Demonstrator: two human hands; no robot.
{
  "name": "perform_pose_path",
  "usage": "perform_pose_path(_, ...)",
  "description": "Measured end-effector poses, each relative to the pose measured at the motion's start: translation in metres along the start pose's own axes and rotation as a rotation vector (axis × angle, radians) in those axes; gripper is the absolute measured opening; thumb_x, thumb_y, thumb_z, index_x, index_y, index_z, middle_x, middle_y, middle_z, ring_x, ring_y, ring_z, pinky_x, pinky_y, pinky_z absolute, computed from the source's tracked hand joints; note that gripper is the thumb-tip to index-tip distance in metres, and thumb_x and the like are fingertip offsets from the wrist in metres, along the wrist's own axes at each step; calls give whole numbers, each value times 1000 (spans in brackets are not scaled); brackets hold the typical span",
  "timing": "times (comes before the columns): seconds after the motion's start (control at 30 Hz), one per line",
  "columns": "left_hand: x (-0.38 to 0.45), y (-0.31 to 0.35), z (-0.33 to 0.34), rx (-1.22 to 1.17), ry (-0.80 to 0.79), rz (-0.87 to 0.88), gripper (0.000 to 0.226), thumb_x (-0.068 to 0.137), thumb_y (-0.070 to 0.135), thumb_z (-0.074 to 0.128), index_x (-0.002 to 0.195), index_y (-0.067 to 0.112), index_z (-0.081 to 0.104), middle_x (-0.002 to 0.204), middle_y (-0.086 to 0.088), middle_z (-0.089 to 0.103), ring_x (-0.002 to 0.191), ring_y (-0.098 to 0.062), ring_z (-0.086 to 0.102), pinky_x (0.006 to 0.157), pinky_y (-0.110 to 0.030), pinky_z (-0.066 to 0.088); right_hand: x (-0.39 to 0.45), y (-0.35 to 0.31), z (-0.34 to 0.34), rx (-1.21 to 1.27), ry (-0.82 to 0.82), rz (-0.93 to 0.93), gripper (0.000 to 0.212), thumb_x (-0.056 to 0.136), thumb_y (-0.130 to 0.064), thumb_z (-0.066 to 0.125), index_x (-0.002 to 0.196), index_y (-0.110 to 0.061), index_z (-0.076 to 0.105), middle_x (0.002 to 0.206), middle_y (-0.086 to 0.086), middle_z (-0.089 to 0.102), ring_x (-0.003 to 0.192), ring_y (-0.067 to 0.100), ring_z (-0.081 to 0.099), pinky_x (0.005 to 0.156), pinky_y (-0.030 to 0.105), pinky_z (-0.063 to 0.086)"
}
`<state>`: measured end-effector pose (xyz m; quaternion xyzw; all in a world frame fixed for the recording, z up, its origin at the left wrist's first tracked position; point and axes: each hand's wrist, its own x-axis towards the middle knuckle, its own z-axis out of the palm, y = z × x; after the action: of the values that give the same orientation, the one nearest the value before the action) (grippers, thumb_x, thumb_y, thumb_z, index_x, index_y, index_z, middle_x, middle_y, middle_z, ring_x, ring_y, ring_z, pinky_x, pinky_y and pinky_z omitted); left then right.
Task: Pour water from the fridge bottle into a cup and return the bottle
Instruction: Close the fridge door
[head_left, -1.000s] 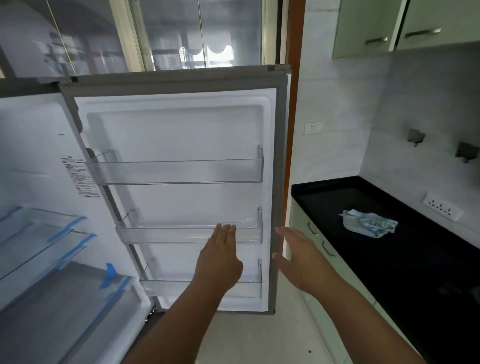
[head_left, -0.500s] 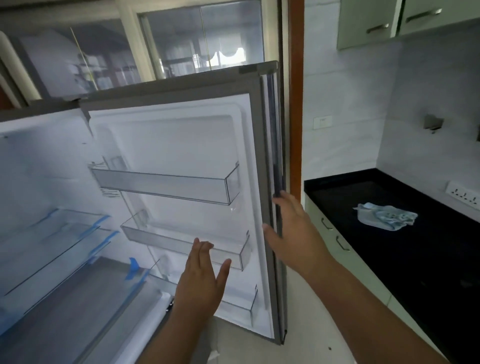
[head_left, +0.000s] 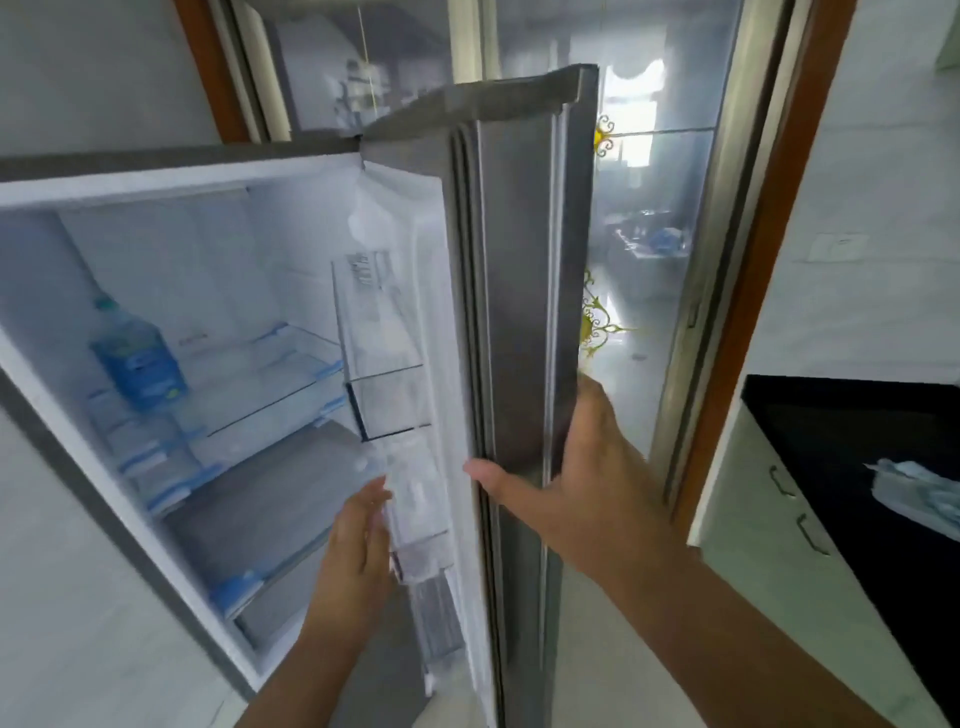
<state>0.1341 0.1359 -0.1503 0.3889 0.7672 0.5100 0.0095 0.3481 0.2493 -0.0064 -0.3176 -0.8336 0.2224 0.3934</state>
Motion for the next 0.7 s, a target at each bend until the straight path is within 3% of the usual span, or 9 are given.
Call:
perform_pose_path(0.07, -13, 0, -23, -33, 173, -85, 24, 105, 9, 50, 123, 21, 59, 122, 0, 61, 110, -17, 60, 99, -31, 43, -3, -19, 17, -22, -51, -84, 101, 69, -88, 64, 144, -32, 26, 133, -11, 56, 112, 10, 65, 91, 33, 60)
perform_pose_path(0.1, -21, 0, -35, -38, 263, -104, 22, 103, 7, 53, 118, 22, 59, 115, 1, 62, 101, -15, 60, 93, -26, 45, -4, -28, 28, -19, -59, -130, 99, 70, -88, 64, 142, -31, 28, 131, -10, 57, 110, 11, 67, 87, 34, 62)
perform_pose_path(0.17, -36, 2, -60, -79, 392, -79, 13, 99, 25, 55, 111, 28, 57, 106, 8, 62, 92, -14, 59, 81, -17, 45, -5, -45, 50, 4, -72, -211, 93, 74, -85, 65, 139, -28, 32, 125, -9, 59, 101, 13, 70, 77, 33, 63)
perform_pose_path(0.23, -47, 4, -81, -94, 393, -14, 18, 95, 43, 49, 110, 34, 55, 106, 12, 62, 94, -13, 61, 80, -21, 46, -7, -63, 72, 32, -98, -267, 85, 78, -81, 64, 136, -26, 36, 121, -8, 61, 95, 11, 70, 71, 25, 61)
perform_pose_path(0.37, -52, 3, -106, 75, 331, 120, 37, 91, 48, 59, 123, 34, 47, 115, 17, 51, 100, -14, 60, 81, -21, 49, -8, -95, 114, 91, -160, -400, 61, 84, -67, 66, 124, -26, 43, 108, -10, 59, 79, 5, 65, 62, 4, 40)
perform_pose_path(0.47, -49, -10, -122, 254, 330, 29, 78, 79, 46, 83, 140, 19, 42, 130, 8, 41, 108, -12, 57, 86, -18, 52, -3, -115, 141, 143, -249, -480, 47, 89, -59, 62, 118, -27, 43, 106, -15, 45, 77, 4, 56, 61, 10, 47)
perform_pose_path(0.53, -47, -20, -133, 327, 329, -17, 90, 75, 40, 89, 147, 13, 42, 138, 2, 40, 110, -10, 56, 90, -19, 52, 3, -126, 158, 171, -308, -498, 42, 91, -54, 63, 119, -28, 45, 113, -15, 46, 85, 5, 58, 68, 18, 55)
perform_pose_path(0.63, -36, -23, -153, 221, 374, -114, 75, 85, 37, 81, 147, 31, 39, 131, 8, 47, 106, -1, 59, 80, -5, 51, 13, -136, 182, 160, -351, -540, 37, 97, -42, 63, 128, -28, 50, 130, -12, 49, 104, 6, 62, 80, 20, 58)
perform_pose_path(0.7, -26, -32, -165, 177, 375, -152, 62, 91, 33, 77, 138, 41, 38, 116, 13, 56, 102, 1, 62, 77, -14, 57, 21, -140, 195, 140, -352, -556, 36, 98, -37, 60, 131, -27, 52, 138, -11, 46, 111, 6, 60, 83, 20, 57)
